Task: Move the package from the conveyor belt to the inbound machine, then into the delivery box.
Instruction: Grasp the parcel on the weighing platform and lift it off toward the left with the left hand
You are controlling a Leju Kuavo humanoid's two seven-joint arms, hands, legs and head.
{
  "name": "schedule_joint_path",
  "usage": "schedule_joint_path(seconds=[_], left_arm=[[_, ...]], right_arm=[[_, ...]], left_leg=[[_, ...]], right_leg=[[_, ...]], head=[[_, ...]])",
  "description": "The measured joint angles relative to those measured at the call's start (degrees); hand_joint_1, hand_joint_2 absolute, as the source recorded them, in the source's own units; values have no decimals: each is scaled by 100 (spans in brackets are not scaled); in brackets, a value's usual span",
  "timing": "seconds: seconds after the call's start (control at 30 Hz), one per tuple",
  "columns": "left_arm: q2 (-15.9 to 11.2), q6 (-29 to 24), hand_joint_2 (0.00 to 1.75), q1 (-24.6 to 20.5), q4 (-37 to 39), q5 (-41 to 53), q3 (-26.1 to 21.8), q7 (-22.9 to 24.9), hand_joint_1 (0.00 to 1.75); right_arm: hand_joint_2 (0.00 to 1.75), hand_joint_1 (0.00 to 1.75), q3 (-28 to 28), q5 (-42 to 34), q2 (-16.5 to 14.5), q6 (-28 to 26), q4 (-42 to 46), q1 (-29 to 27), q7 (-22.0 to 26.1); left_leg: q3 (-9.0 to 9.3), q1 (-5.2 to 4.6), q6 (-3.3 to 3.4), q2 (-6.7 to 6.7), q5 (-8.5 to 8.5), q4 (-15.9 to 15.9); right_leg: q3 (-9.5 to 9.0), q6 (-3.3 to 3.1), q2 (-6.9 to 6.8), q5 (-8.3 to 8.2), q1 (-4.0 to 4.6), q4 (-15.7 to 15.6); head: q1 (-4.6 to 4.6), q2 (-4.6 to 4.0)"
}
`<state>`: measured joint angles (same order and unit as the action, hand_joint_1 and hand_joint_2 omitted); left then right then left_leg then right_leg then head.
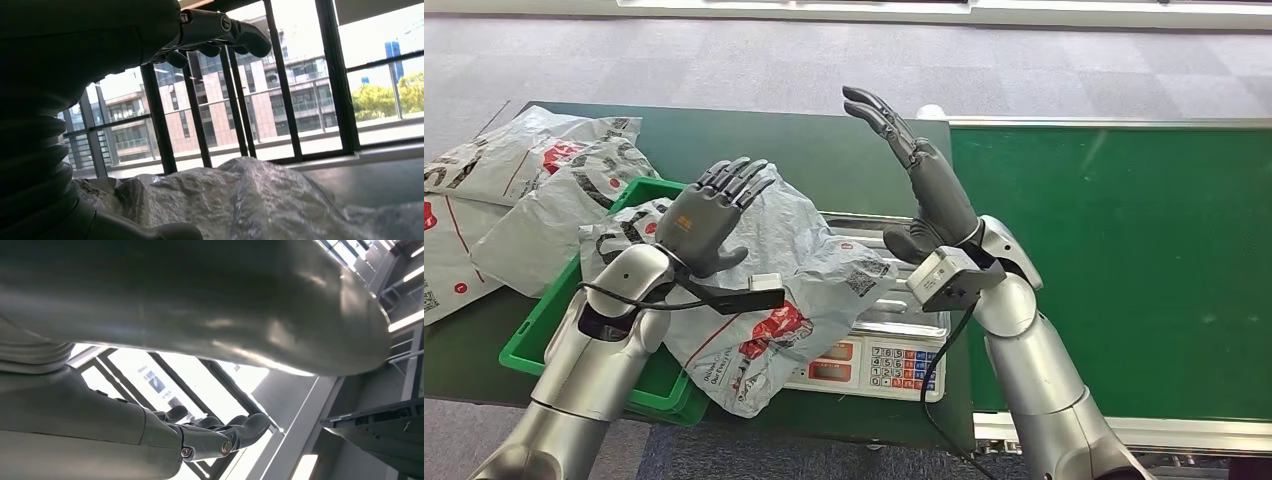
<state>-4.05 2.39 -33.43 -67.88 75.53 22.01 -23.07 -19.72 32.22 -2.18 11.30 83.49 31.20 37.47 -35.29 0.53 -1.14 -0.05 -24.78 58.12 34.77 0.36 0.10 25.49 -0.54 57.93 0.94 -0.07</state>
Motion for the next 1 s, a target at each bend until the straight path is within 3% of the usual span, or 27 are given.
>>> schedule_joint_path(seconds=[0.27,0.4,0.6,0.73,1.0], left_arm=[[-45,527,175,-1156,1911,-30,1189,-517,0],[-32,923,175,-1444,2477,-245,1758,-830,175],[-69,1737,175,-1827,2869,-865,2569,-1415,175],[-80,1825,175,-1953,2960,-991,2930,-1437,175],[-75,1838,175,-2031,3033,-1036,3213,-1453,175]], right_arm=[[0,0,3,17,-246,16,-2,136,-153],[0,0,3,22,-276,13,-11,149,-173],[0,0,55,20,-280,-17,-51,122,-142],[0,0,113,20,-280,-17,-55,107,-125],[0,0,134,20,-280,-18,-57,105,-121]], left_leg=[[3,0,-2,6,6,0],[2,0,-2,4,5,0],[3,0,-1,2,4,0],[5,0,-1,3,4,0],[8,0,-2,9,4,-1]], right_leg=[[-1,-4,5,-12,0,0],[-3,-3,4,-12,-1,0],[-4,-3,3,-11,0,0],[-6,-4,3,-11,1,0],[-6,-4,8,-12,1,0]], head=[[0,0],[0,0],[1,0],[0,0],[0,0]])
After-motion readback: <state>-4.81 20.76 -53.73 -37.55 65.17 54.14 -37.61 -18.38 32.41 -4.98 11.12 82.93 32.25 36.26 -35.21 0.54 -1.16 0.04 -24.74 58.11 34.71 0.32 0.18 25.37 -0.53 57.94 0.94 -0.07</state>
